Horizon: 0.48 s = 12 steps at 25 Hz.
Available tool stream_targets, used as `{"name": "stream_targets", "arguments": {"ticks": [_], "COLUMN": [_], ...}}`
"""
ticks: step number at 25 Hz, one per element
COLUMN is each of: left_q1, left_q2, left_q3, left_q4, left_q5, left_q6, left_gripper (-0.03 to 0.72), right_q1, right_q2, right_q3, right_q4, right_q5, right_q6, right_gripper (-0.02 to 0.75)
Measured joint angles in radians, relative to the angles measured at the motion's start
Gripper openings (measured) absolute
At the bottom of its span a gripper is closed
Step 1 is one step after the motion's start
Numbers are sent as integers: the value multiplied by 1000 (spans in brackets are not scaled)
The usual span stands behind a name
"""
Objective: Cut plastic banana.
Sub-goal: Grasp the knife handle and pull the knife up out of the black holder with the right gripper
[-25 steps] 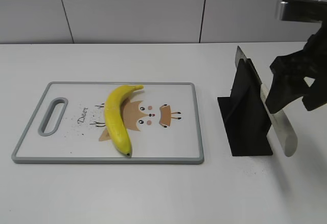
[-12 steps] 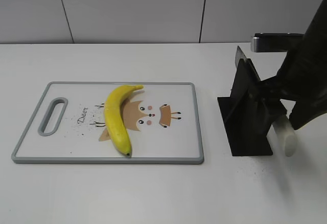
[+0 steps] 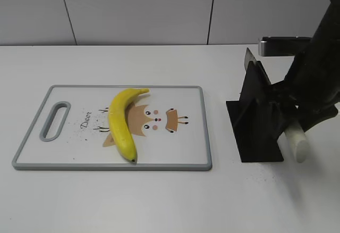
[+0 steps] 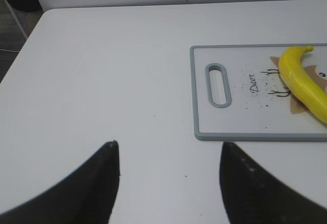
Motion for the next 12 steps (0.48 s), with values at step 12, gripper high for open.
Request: {"name": "stream_targets", "arguments": {"ticks": [12], "left_q1": [0], "left_q2": [0], "left_q3": [0], "left_q4": [-1], "left_q5": [0], "left_q6": [0], "left_gripper": [559], "right_q1": [0], "right_q2": [24], "right_q3": [0], "right_q4": [38], "right_q5": [12], "right_q6": [21], "right_gripper": [188]}}
